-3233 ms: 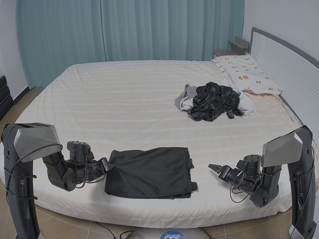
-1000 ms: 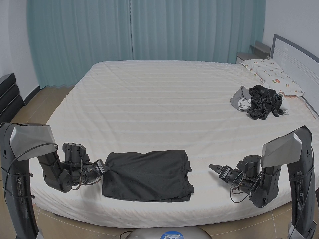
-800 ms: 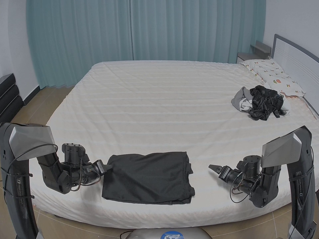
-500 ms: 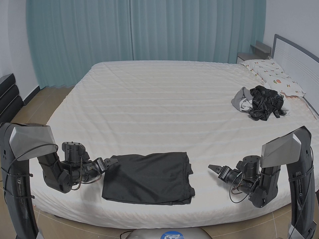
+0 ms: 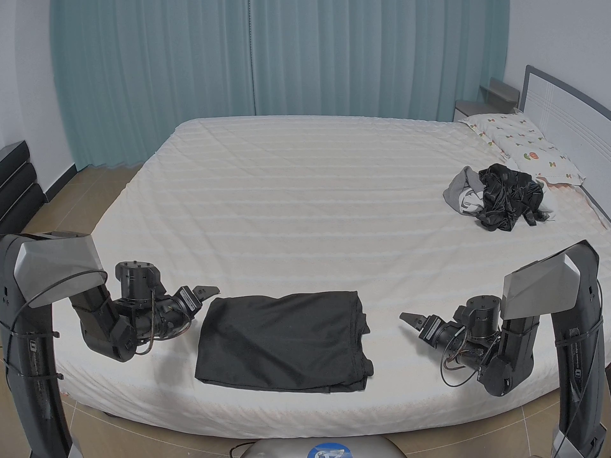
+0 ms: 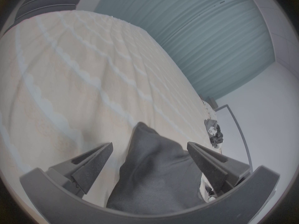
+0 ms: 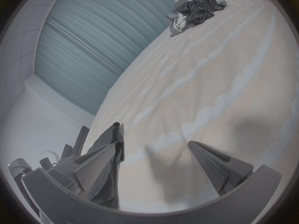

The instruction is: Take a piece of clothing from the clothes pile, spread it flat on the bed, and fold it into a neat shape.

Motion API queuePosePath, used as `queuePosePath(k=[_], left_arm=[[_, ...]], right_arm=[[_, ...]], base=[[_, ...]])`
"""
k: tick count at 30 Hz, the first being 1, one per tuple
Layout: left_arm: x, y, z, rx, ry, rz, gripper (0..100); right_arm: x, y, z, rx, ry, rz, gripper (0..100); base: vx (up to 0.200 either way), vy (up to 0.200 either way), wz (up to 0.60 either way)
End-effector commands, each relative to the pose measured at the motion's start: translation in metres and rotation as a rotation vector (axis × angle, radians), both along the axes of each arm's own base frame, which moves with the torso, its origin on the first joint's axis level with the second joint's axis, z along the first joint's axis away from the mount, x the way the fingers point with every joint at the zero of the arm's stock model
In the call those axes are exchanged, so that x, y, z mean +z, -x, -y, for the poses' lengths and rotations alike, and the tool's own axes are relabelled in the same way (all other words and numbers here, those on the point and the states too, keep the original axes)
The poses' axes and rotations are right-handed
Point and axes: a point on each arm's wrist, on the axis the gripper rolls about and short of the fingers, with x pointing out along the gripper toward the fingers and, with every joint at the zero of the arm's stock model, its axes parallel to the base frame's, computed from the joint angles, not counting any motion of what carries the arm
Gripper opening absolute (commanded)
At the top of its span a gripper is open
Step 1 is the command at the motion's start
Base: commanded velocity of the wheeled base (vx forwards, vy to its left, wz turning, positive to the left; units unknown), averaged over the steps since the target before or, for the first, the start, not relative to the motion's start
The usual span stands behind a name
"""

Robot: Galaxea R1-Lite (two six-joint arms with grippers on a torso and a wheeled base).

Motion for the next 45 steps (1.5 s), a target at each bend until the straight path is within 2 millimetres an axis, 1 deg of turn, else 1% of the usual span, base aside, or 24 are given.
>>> queuePosePath(k=[1,4,7,8,11,12,13,14,15,16,17,18,20,23,26,30,32,33,34,37,39,40,41,45], left_arm=[[0.058,0.01,-0.029,0.09,0.009,0.145,100],[0.076,0.017,-0.041,0.119,-0.013,0.199,100],[0.091,0.033,-0.049,0.14,-0.03,0.234,100],[0.106,0.049,-0.056,0.158,-0.048,0.27,100],[0.129,0.076,-0.06,0.174,-0.075,0.336,100],[0.137,0.089,-0.061,0.185,-0.081,0.364,100],[0.141,0.096,-0.062,0.189,-0.083,0.376,100],[0.15,0.114,-0.062,0.192,-0.097,0.41,100],[0.15,0.114,-0.062,0.192,-0.097,0.41,100],[0.156,0.137,-0.061,0.191,-0.135,0.448,100],[0.157,0.139,-0.061,0.191,-0.139,0.452,100],[0.158,0.159,-0.059,0.186,-0.189,0.48,100],[0.158,0.18,-0.058,0.18,-0.237,0.506,100],[0.159,0.206,-0.054,0.174,-0.287,0.56,100],[0.157,0.23,-0.049,0.163,-0.323,0.609,100],[0.141,0.252,-0.045,0.135,-0.371,0.586,100],[0.139,0.26,-0.044,0.127,-0.359,0.568,100],[0.139,0.262,-0.043,0.124,-0.361,0.567,100],[0.138,0.273,-0.041,0.11,-0.36,0.571,100],[0.14,0.295,-0.036,0.075,-0.366,0.642,100],[0.14,0.305,-0.035,0.069,-0.395,0.668,100],[0.14,0.305,-0.035,0.069,-0.395,0.668,100],[0.137,0.313,-0.033,0.055,-0.445,0.674,100],[0.134,0.332,-0.03,0.042,-0.524,0.736,100]], right_arm=[[0.068,-0.006,0.02,-0.068,-0.031,0.205,100],[0.095,0.002,0.03,-0.082,-0.033,0.263,100],[0.112,0.014,0.035,-0.081,-0.005,0.283,100],[0.127,0.028,0.038,-0.075,0.013,0.308,100],[0.147,0.056,0.042,-0.066,0.038,0.347,100],[0.153,0.066,0.044,-0.06,0.059,0.367,100],[0.156,0.072,0.046,-0.058,0.073,0.379,100],[0.163,0.087,0.049,-0.053,0.106,0.41,100],[0.163,0.087,0.049,-0.053,0.106,0.41,100],[0.171,0.109,0.053,-0.044,0.153,0.45,100],[0.171,0.111,0.054,-0.043,0.157,0.452,100],[0.174,0.132,0.058,-0.027,0.232,0.489,100],[0.177,0.151,0.061,-0.011,0.32,0.535,100],[0.188,0.17,0.066,-0.03,0.41,0.604,100],[0.192,0.191,0.076,-0.071,0.485,0.592,100],[0.19,0.225,0.082,-0.066,0.531,0.563,100],[0.186,0.241,0.084,-0.051,0.56,0.549,100],[0.185,0.244,0.084,-0.048,0.567,0.545,100],[0.179,0.257,0.086,-0.03,0.604,0.522,100],[0.172,0.28,0.088,-0.002,0.656,0.507,100],[0.172,0.29,0.09,0.005,0.674,0.506,100],[0.172,0.29,0.09,0.005,0.674,0.506,100],[0.173,0.299,0.091,0.012,0.685,0.498,100],[0.174,0.314,0.092,0.025,0.711,0.496,100]], base=[[0.0,0.0,0.0],[0.0,0.0,0.0],[0.0,0.0,0.0],[0.0,0.0,0.0],[0.0,0.0,0.0],[0.0,0.0,0.0],[0.0,0.0,0.0],[0.0,0.0,0.0],[0.0,0.0,0.0],[0.0,0.0,0.0],[0.0,0.0,0.0],[0.0,0.0,0.0],[0.0,0.0,0.0],[0.0,0.0,0.0],[0.0,0.0,0.0],[0.0,0.0,0.0],[0.0,0.0,0.0],[0.0,0.0,0.0],[0.0,0.0,0.0],[0.0,0.0,0.0],[0.0,0.0,0.0],[0.0,0.0,0.0],[0.0,0.0,0.0],[0.0,0.0,0.0]])
